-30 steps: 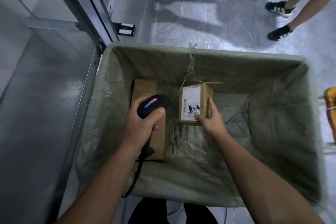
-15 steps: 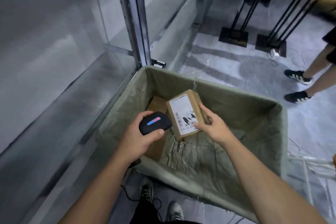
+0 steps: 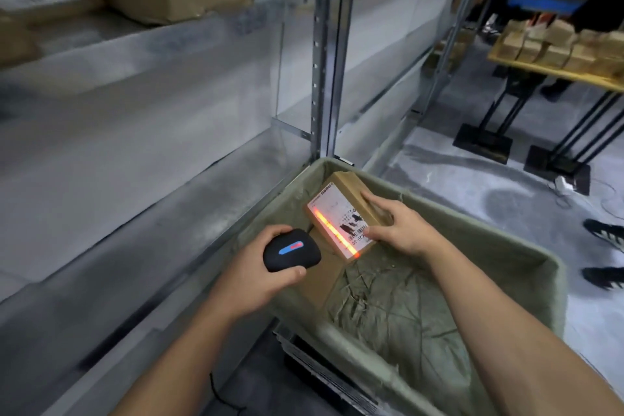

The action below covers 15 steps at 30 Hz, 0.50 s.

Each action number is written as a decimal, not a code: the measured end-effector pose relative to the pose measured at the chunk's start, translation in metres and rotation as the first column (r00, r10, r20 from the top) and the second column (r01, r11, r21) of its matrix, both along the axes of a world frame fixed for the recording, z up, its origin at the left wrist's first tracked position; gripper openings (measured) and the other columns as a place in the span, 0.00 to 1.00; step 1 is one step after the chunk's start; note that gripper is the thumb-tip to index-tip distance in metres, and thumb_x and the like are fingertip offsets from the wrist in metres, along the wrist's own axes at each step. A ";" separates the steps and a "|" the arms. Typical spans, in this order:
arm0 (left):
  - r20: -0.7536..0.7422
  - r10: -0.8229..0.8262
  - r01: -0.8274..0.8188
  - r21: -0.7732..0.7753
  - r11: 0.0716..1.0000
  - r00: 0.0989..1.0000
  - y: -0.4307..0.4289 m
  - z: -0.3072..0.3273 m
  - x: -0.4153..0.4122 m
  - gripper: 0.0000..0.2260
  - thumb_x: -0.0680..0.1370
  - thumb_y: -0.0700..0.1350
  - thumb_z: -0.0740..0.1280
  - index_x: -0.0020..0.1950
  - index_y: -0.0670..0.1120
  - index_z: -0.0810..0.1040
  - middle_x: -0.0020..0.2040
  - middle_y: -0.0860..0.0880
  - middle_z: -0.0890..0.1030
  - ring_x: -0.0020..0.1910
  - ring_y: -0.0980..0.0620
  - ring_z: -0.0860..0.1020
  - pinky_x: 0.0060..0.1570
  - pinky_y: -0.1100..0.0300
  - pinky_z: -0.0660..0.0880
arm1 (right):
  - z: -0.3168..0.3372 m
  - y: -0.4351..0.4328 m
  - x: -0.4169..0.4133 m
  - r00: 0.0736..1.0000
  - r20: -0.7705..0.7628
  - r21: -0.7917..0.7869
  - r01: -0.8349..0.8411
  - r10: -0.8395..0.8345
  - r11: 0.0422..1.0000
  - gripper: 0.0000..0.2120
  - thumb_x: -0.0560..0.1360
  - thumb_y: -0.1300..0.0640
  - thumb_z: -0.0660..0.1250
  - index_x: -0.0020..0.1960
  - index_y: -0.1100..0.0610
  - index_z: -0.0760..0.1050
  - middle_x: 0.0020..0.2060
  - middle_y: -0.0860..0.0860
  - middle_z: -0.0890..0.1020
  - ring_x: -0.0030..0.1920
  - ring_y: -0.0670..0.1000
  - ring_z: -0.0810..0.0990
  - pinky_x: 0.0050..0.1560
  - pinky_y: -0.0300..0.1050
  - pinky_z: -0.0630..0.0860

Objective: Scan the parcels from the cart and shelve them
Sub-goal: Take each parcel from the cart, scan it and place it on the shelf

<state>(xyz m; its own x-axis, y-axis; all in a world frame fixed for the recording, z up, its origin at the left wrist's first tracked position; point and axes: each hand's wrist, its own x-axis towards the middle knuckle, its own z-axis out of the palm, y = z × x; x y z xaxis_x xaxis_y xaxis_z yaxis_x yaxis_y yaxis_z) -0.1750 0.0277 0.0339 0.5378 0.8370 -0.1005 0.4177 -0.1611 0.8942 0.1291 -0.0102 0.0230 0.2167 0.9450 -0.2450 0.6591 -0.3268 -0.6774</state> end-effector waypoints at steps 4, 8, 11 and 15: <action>0.004 0.054 -0.054 0.028 0.998 0.999 -0.008 0.011 -0.028 0.26 0.64 0.52 0.78 0.57 0.66 0.73 0.50 0.68 0.81 0.48 0.68 0.80 0.43 0.76 0.71 | 0.009 0.005 -0.027 0.999 0.005 0.031 -0.041 0.041 0.999 0.40 0.65 0.35 0.72 0.71 0.22 0.56 0.72 0.49 0.70 0.67 0.52 0.73 0.71 0.59 0.68; -0.002 0.089 -0.089 0.038 0.995 0.996 -0.016 0.017 -0.061 0.25 0.63 0.54 0.75 0.58 0.66 0.73 0.52 0.62 0.82 0.48 0.68 0.80 0.43 0.77 0.71 | 0.017 0.006 -0.054 0.999 0.020 0.039 -0.047 0.046 0.998 0.40 0.65 0.35 0.72 0.72 0.22 0.56 0.71 0.49 0.71 0.66 0.53 0.74 0.70 0.58 0.70; 0.024 0.111 -0.112 0.036 0.993 0.994 -0.023 0.022 -0.086 0.26 0.64 0.52 0.78 0.57 0.67 0.73 0.53 0.61 0.82 0.47 0.69 0.79 0.42 0.78 0.71 | 0.017 0.002 -0.078 0.998 0.045 0.062 -0.044 0.041 0.997 0.39 0.72 0.44 0.74 0.77 0.31 0.58 0.72 0.50 0.70 0.68 0.54 0.72 0.70 0.56 0.69; 0.089 0.205 -0.206 0.001 0.979 0.975 -0.030 0.018 -0.121 0.27 0.62 0.59 0.76 0.59 0.66 0.74 0.54 0.59 0.82 0.47 0.62 0.82 0.47 0.68 0.75 | 0.014 -0.005 -0.119 0.999 -0.048 0.088 -0.002 0.006 0.996 0.39 0.71 0.44 0.75 0.77 0.32 0.58 0.68 0.49 0.72 0.62 0.52 0.76 0.58 0.47 0.73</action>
